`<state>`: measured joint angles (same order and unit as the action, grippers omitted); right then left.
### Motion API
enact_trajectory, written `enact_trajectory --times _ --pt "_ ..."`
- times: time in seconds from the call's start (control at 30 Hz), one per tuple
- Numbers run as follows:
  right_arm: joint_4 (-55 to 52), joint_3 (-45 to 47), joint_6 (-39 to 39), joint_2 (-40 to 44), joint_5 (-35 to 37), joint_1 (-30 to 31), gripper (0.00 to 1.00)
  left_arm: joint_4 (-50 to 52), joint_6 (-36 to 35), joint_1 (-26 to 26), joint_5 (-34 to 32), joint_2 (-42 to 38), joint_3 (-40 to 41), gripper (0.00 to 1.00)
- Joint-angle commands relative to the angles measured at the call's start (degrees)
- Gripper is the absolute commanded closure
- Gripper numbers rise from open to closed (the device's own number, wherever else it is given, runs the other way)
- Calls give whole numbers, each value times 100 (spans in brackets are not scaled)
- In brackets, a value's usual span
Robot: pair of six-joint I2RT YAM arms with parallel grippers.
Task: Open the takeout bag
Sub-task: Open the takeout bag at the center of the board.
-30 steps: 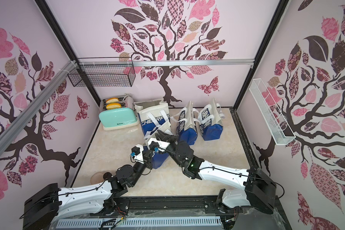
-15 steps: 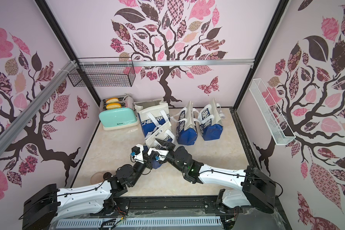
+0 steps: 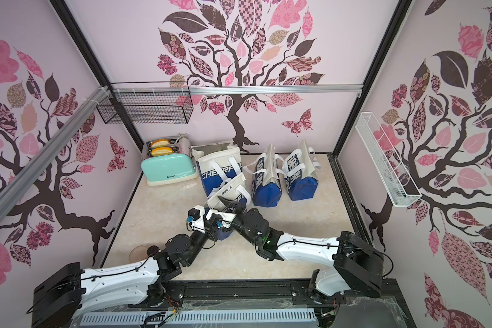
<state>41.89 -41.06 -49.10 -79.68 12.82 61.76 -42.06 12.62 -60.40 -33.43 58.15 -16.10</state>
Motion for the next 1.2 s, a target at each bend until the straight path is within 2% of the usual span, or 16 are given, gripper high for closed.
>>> enact_trajectory --times 0.0,0.67,0.83,0.93,0.97,1.17 --pt "171 -227 -20 -60 80 49 48 -98 -31 6 38 21 -148 100" --pt "205 -464 -159 -355 98 117 68 -74 -142 2 52 122 -192 100" --pt "184 -563 -203 -481 139 122 79 -74 -155 2 30 81 -157 100" --pt "113 -621 -221 -505 215 119 92 -65 -172 2 -3 13 -115 100" --pt "56 -647 -209 -509 260 119 100 -65 -170 2 -21 -11 -97 100" --pt "-220 -709 -159 -379 531 123 100 -38 -124 2 -84 -107 10 100"
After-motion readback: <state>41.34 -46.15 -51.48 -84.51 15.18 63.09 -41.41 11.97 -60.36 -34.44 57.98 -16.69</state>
